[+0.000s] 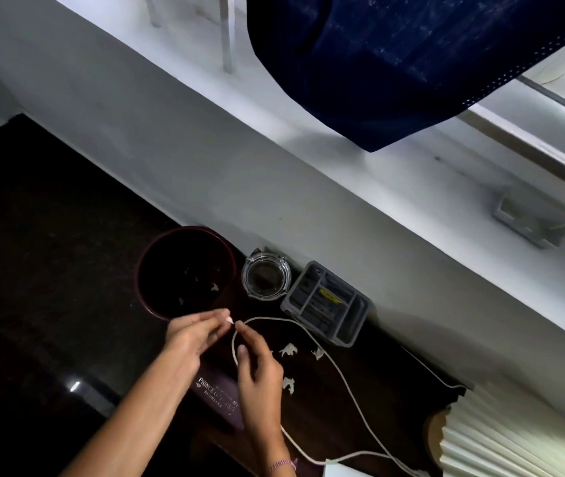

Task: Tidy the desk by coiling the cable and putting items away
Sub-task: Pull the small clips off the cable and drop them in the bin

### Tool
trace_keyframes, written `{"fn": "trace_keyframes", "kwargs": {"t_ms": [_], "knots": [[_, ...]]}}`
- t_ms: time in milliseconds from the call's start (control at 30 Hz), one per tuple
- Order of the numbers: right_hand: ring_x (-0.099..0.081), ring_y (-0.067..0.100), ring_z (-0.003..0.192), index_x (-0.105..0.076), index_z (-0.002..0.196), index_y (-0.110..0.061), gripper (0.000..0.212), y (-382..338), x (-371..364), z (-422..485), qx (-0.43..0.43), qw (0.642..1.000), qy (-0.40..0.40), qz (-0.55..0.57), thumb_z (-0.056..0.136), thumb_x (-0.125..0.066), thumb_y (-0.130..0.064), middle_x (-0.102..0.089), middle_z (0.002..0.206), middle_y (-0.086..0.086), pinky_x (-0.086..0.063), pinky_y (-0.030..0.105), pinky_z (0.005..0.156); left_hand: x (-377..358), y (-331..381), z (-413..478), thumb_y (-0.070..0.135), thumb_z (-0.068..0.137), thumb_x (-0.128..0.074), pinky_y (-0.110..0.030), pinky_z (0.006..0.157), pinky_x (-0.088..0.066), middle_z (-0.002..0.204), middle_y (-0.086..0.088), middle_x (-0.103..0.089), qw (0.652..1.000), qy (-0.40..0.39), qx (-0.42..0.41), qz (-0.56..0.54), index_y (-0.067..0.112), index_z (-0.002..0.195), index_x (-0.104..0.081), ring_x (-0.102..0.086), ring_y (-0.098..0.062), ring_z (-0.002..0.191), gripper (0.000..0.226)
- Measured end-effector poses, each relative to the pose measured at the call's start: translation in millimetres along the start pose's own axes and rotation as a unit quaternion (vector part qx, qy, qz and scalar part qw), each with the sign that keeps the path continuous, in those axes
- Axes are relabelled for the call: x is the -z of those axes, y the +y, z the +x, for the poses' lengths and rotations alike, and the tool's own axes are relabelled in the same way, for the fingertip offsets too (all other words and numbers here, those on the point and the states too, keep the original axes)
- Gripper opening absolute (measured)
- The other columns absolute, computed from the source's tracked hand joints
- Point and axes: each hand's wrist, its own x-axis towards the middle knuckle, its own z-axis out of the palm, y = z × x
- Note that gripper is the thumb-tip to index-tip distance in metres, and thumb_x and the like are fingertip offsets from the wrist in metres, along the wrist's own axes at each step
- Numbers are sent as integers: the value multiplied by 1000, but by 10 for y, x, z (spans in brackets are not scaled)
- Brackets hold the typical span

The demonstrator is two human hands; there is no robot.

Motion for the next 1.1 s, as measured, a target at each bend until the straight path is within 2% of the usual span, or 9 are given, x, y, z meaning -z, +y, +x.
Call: {"fn": "trace_keyframes", "kwargs": {"t_ms": [133, 200, 267, 400, 567, 667, 767, 967, 1100], "knots": [[-59, -3, 108, -59, 111, -33, 35, 127, -2, -28, -72, 991, 92, 66, 92, -48, -5, -67, 111, -18, -47, 25, 97, 155, 379, 328, -14, 81, -56, -9, 43, -49, 42, 3, -64, 997, 70, -42, -2, 1, 67, -57, -60, -2, 37, 20], [-60, 0, 107, -61, 111, -30, 33, 215, 52, -67, -99, 988, 107, 58, 93, -47, -5, -69, 108, -14, -48, 34, 98, 216, 567, 481, -11, 81, -57, -14, 51, -54, 67, -9, -67, 994, 94, -54, 7, -1, 71, -60, -63, -9, 44, 15], [-61, 2, 107, -62, 111, -29, 32, 283, 113, -108, -113, 986, 114, 44, 93, -47, -6, -67, 110, -18, -49, 38, 98, 251, 729, 599, -6, 87, -53, -29, 73, -56, 91, -20, -61, 993, 102, -62, 20, -7, 88, -61, -63, -17, 54, 8], [-60, 2, 107, -63, 109, -31, 29, 401, 206, -161, -132, 983, 128, 21, 93, -48, -11, -64, 111, -26, -50, 34, 94, 327, 944, 830, 8, 95, -44, -48, 92, -48, 130, -29, -50, 989, 120, -40, 77, -3, 126, -47, -57, -43, 109, 33], [-58, -3, 103, -61, 95, -40, 33, 516, 267, -185, -117, 977, 149, -96, 89, -56, -8, -64, 101, -23, -43, 9, 84, 436, 932, 917, 12, 94, -47, -47, 89, -51, 129, -23, -54, 978, 160, -27, 134, 3, 126, -50, -57, -35, 114, 34], [-53, 18, 106, -65, 104, -23, 25, 686, 305, -190, -104, 953, 118, -260, 84, -62, -8, -61, 110, -8, -41, 21, 84, 470, 752, 844, 11, 94, -46, -41, 89, -50, 125, -23, -57, 979, 150, -30, 134, -1, 125, -50, -58, -34, 113, 33], [-51, 22, 105, -66, 105, -24, 29, 825, 323, -202, -101, 918, 71, -377, 80, -67, -12, -60, 119, -2, -48, 32, 86, 472, 493, 683, 7, 95, -43, -37, 86, -48, 121, -26, -59, 983, 132, -31, 126, -5, 122, -51, -59, -36, 112, 31], [-51, 29, 107, -68, 103, -16, 30, 954, 384, -222, -95, 907, 40, -408, 78, -64, 0, -58, 121, 7, -50, 38, 90, 394, 26, 353, 5, 94, -45, -36, 82, -49, 111, -28, -61, 990, 97, -25, 103, -9, 120, -52, -61, -34, 101, 31], [-59, 34, 90, -72, 88, -13, 29, 1037, 414, -184, -99, 904, 61, -411, 70, -67, 10, -65, 101, 12, -55, 39, 73, 290, -136, 222, 6, 94, -44, -25, 69, -50, 97, -21, -64, 993, 66, -25, 96, -9, 118, -54, -61, -29, 92, 30]]}}
